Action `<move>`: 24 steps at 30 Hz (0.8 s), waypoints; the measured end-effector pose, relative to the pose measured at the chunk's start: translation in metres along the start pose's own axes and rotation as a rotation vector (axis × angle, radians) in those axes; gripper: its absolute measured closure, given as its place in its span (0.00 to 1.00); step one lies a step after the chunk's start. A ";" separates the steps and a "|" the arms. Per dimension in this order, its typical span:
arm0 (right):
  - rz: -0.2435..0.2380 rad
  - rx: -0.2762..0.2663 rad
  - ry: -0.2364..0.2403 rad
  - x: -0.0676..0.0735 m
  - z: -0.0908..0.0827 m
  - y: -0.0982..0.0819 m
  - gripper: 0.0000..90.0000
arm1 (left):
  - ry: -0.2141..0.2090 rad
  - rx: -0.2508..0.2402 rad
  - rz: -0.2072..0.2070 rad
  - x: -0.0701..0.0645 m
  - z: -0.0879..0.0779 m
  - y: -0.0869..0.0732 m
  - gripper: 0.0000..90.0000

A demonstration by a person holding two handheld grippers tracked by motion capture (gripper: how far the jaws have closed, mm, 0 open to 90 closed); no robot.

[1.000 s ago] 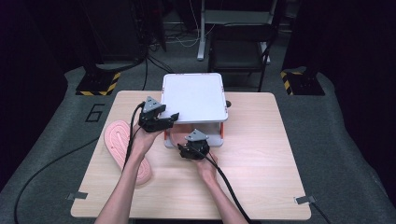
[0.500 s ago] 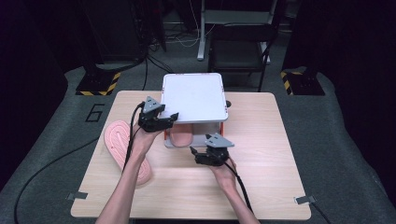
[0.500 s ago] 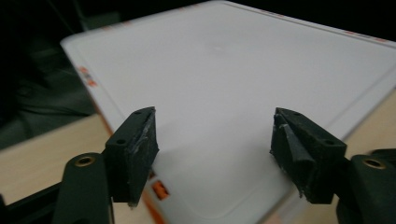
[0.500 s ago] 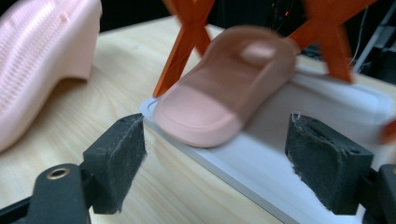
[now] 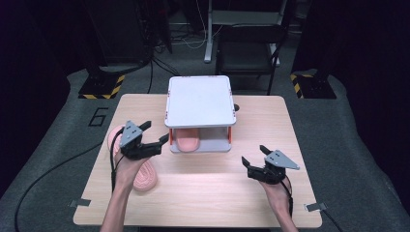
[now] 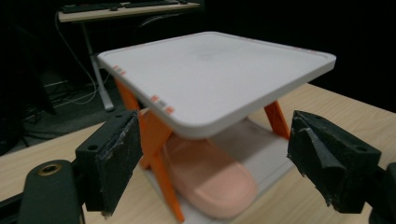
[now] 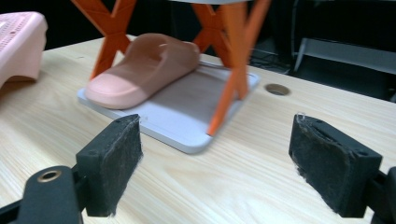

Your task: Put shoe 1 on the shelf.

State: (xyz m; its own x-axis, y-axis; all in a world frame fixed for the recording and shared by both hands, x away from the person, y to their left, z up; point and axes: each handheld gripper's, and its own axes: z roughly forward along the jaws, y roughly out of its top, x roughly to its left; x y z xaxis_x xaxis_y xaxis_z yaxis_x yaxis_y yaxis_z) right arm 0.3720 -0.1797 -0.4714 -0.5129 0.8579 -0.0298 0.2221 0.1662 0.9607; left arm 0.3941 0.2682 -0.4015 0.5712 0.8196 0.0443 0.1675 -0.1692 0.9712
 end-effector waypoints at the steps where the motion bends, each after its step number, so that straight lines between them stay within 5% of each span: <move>1: 0.002 -0.008 -0.010 -0.003 -0.004 -0.003 0.18 | 0.012 -0.002 -0.003 0.001 -0.005 -0.004 0.18; 11: 0.002 -0.053 -0.134 -0.026 -0.032 -0.029 0.20 | 0.098 -0.046 -0.071 0.015 -0.066 -0.052 0.18; 17: 0.072 -0.077 -0.187 -0.038 -0.038 -0.034 0.20 | 0.129 -0.042 -0.128 0.027 -0.078 -0.069 0.18; 24: 0.099 -0.090 -0.221 -0.045 -0.041 -0.037 0.20 | 0.195 0.006 -0.130 0.035 -0.080 -0.082 0.19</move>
State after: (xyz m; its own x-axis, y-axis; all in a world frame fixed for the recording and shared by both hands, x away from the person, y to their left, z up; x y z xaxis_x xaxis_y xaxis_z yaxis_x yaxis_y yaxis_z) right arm 0.3525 -0.2444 -0.4945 -0.2963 0.9550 0.0153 0.1821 0.0408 0.9824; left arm 0.3357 0.3542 -0.4611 0.3785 0.9249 -0.0359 0.2346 -0.0584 0.9703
